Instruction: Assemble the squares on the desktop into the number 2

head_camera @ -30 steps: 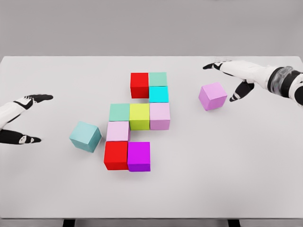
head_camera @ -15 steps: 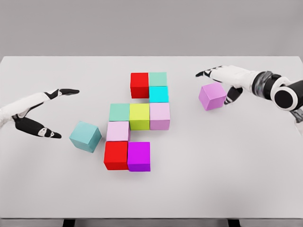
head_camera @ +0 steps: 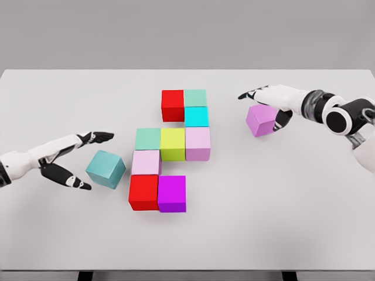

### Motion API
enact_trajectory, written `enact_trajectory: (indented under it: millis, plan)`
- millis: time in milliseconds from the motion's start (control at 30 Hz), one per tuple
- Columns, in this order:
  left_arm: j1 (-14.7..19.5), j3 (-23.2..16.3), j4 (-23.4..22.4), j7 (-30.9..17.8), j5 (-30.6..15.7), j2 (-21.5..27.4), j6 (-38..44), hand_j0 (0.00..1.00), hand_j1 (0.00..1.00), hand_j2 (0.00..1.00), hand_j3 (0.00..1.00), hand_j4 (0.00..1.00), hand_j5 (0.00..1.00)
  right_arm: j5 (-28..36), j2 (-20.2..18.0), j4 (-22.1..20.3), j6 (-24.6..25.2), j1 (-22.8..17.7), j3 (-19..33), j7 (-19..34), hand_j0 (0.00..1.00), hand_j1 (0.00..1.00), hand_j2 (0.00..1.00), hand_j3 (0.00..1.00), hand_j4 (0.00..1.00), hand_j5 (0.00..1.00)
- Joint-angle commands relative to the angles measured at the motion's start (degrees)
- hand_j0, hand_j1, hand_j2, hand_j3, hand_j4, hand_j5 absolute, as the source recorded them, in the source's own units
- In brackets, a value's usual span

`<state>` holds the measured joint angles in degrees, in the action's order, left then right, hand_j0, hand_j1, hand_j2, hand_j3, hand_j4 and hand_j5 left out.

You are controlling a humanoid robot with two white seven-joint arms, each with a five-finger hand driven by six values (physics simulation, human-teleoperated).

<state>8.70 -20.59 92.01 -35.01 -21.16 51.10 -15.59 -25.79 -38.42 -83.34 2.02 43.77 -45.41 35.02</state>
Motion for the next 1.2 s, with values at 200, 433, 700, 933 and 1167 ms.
enact_trajectory:
  millis: [200,433,700,933,1167]
  plan:
    - [0.2,-1.2,-0.3,0.0,2.0,0.1,0.1,1.00,1.00,1.00,1.00,1.00,1.00,-1.0,0.5,2.3,-0.3,0.0,-2.4,0.0,0.98,0.98,0.98,0.98,0.98,0.98]
    - [0.9,-1.6,-0.6,0.0,6.7,-0.2,-0.1,1.00,1.00,1.00,1.00,1.00,1.00,-1.4,1.3,3.2,-1.0,0.1,-2.9,0.0,0.64,0.64,0.64,0.64,0.64,0.64]
    - [1.7,-1.6,-0.8,0.0,7.4,-0.7,0.3,1.00,1.00,1.00,1.00,1.00,1.00,-1.3,0.5,2.4,-1.1,0.2,-1.9,0.0,0.45,0.45,0.45,0.45,0.45,0.45]
    - [2.5,-1.8,-1.7,0.0,8.8,-2.0,0.2,1.00,1.00,1.00,1.00,1.00,1.00,-0.6,-1.7,-1.6,-10.8,0.3,3.1,0.0,0.47,0.47,0.47,0.47,0.47,0.47]
    - [3.2,-3.1,-2.5,0.0,10.3,-3.0,0.6,1.00,1.00,1.00,1.00,1.00,1.00,-0.2,-8.7,-12.5,-28.9,-2.7,4.0,0.0,0.48,0.48,0.48,0.48,0.48,0.48]
